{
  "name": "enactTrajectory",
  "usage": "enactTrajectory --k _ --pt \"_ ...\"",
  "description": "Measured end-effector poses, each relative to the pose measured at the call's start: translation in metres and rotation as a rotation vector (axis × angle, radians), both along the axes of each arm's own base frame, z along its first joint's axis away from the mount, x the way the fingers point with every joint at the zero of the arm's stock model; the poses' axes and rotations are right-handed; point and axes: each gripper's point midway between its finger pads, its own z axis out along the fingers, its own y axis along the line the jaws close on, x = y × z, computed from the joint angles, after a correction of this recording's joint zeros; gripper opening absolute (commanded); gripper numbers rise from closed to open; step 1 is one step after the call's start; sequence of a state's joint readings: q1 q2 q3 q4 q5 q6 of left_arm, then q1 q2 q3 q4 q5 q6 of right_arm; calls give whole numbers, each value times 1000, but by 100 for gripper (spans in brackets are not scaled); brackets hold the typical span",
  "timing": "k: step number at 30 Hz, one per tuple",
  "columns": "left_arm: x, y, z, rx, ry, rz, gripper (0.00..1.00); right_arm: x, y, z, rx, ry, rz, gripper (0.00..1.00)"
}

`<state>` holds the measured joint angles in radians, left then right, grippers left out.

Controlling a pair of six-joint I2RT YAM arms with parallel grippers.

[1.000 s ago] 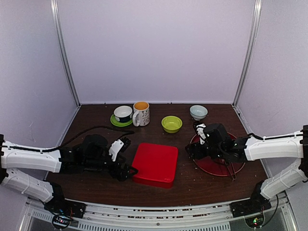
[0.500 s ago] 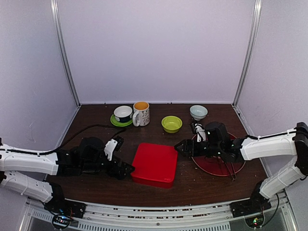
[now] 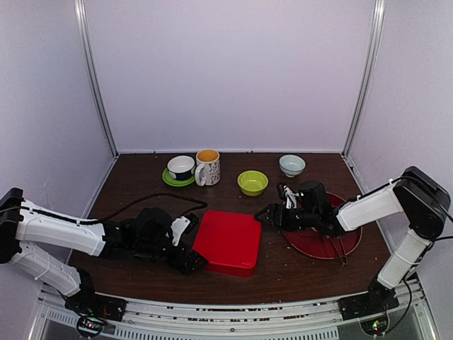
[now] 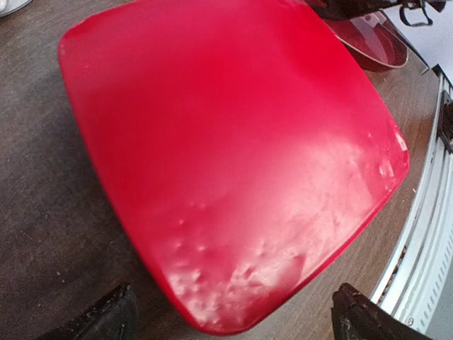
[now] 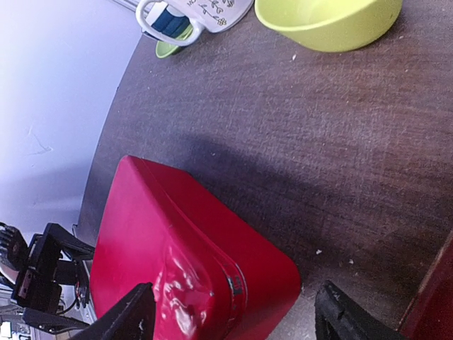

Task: Pack the chocolate
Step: Press the box lid onto the packing box.

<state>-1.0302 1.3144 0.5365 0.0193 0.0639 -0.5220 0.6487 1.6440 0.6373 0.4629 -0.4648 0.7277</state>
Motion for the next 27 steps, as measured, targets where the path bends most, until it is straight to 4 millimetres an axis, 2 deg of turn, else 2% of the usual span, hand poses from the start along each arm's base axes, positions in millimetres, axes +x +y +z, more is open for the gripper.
enactTrajectory --k 5,7,12,18,27 --pt "-3 -13 -5 40 -14 -47 97 -1 9 -6 35 22 41 71" --pt "-1 -14 -10 66 -17 -50 93 1 12 -6 62 27 47 67" --pt "2 -16 -19 117 -20 -62 90 7 14 -10 115 42 55 65" --pt "4 -17 -26 159 -23 -78 86 11 21 -8 191 34 74 48" --pt "4 -17 -38 193 -8 -88 84 17 21 -8 274 34 52 39"
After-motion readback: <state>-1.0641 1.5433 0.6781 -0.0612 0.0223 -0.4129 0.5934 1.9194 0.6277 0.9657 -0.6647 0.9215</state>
